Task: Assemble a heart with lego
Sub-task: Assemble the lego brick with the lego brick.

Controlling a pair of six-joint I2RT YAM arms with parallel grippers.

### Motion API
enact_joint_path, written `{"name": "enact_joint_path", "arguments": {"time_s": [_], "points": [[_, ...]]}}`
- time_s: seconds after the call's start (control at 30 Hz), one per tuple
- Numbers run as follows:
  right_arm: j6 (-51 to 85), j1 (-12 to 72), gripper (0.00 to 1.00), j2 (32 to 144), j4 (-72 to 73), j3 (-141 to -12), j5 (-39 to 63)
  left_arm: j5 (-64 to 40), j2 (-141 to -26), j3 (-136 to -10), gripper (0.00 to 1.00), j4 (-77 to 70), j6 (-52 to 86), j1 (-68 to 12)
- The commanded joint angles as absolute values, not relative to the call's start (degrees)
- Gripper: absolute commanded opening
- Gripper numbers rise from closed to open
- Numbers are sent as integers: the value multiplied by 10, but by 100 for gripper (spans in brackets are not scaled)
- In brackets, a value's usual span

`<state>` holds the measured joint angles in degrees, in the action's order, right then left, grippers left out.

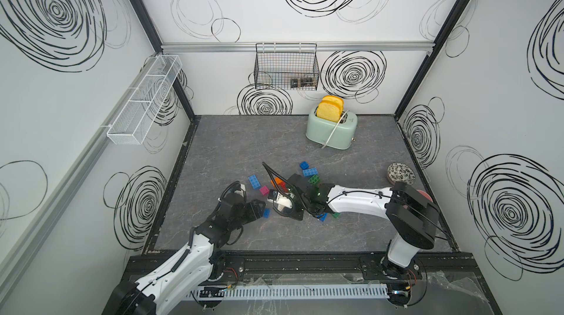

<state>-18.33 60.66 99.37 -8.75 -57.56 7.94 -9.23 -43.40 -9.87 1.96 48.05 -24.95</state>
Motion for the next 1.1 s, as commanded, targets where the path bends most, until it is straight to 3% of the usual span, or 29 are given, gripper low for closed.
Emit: {"name": "enact_joint_path", "arguments": {"time_s": [0.0,1.07], "points": [[-198,607,30,1005,-93,-578,90,-96,-433,-97,68,-3,486,-245],[-179,596,29,1074,-177,-623,96,-95,-439,-94,69,-7,485,-244]]}}
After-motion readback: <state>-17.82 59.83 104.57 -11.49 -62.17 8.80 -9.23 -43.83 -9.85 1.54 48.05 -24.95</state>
